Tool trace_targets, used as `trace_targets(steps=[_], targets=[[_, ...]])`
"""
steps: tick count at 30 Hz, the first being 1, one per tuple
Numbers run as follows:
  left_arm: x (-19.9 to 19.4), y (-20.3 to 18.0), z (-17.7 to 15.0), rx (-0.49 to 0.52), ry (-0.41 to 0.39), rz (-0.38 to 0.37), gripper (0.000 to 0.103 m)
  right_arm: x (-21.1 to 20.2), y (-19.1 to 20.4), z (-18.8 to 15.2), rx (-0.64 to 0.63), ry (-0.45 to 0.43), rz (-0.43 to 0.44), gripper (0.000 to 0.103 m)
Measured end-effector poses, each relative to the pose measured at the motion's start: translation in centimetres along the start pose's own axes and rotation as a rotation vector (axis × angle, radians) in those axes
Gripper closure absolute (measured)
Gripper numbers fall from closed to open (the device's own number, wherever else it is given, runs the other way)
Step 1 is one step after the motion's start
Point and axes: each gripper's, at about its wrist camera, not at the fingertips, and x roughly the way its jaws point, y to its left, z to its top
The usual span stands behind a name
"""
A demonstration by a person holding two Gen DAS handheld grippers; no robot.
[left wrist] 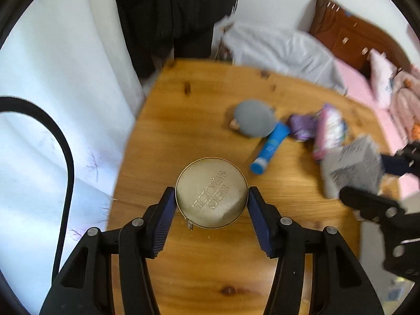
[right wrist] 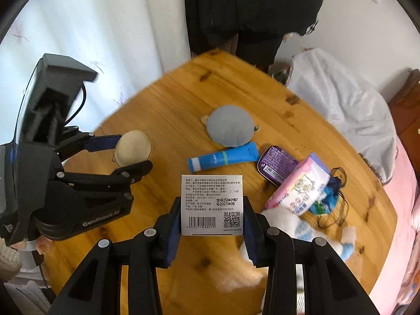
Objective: Organize objects
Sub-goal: 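Lift and carry the tin with the left tool while the right tool carries the white box to the tray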
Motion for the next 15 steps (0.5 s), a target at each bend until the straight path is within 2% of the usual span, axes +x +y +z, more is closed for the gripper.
trace_targets(steps=[7,15], targets=[[-11.5,-1.0,0.1,0.038,-0.194,-0.094,0.044,-9.0,1.9,-3.2,0.075,-0.159,0.010,0.061],[-19.8,-4.9,-1.6,0.155,-0.332,-0.215,0.044,-20.3,3.7,-9.8,0.212,-0.349,-0.030,0.061]])
